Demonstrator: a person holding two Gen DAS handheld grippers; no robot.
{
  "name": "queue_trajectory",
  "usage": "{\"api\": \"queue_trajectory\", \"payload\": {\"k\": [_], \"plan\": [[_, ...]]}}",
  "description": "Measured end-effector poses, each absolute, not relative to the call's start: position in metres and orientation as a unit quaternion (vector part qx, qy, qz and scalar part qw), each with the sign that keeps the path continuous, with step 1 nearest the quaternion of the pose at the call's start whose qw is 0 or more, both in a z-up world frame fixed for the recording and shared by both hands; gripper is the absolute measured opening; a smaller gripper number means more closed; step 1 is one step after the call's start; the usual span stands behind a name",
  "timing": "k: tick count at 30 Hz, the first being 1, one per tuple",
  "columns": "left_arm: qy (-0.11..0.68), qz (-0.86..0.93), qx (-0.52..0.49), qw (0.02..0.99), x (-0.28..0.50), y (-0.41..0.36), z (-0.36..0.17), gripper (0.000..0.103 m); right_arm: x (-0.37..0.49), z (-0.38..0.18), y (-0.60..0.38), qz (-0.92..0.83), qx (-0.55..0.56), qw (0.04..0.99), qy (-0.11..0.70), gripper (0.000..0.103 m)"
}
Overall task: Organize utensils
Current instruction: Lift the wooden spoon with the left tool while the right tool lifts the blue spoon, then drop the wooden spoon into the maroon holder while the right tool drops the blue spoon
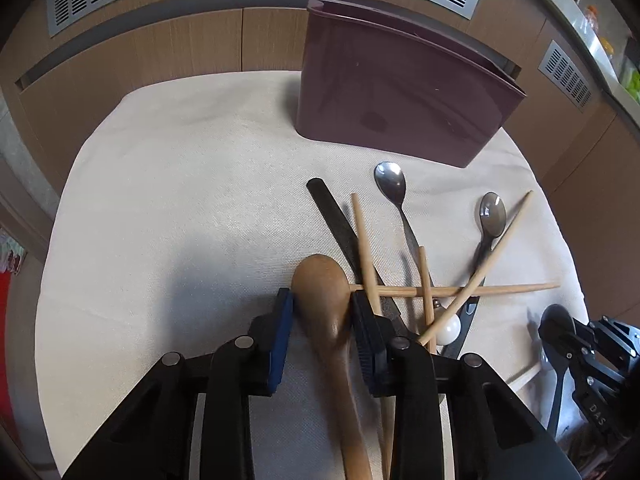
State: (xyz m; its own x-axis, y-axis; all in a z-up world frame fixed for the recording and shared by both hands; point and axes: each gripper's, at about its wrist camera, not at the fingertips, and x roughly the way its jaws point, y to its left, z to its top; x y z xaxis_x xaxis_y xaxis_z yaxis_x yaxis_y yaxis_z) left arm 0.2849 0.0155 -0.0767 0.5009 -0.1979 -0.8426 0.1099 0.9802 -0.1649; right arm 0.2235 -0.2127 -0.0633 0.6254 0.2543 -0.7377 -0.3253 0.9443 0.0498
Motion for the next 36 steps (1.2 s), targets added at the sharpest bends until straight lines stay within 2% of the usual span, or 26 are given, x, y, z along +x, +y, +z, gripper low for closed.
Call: {"api": "queue_trajectory", "payload": {"k": [12,24,26,32,36], "plan": [[0.342,-0.092,-0.031,0.935,0.197,0.027,-0.005,0.031,0.205,-0.033,-0.211,0.173,-0.049,0.918,0.355,0.01],[0.257,-0.108,-0.035,0.96,0.148,0.027,0.055,0.031,0.177,0.016,-0.216,0.172,-0.056,0.94,0.288,0.01],[0.232,-0.114,-0.026,0.966,0.146,0.023,0.075,0.031,0.175,0.039,-0.216,0.171,-0.064,0.949,0.257,0.01],[0.135,-0.107,-0.001,0.985,0.17,0.013,0.155,0.031,0.178,0.148,-0.216,0.147,-0.082,0.983,0.073,0.01],[0.096,-0.103,-0.006,0.99,0.205,0.009,0.188,0.031,0.19,0.195,-0.217,0.126,-0.064,0.989,-0.031,0.01]]}}
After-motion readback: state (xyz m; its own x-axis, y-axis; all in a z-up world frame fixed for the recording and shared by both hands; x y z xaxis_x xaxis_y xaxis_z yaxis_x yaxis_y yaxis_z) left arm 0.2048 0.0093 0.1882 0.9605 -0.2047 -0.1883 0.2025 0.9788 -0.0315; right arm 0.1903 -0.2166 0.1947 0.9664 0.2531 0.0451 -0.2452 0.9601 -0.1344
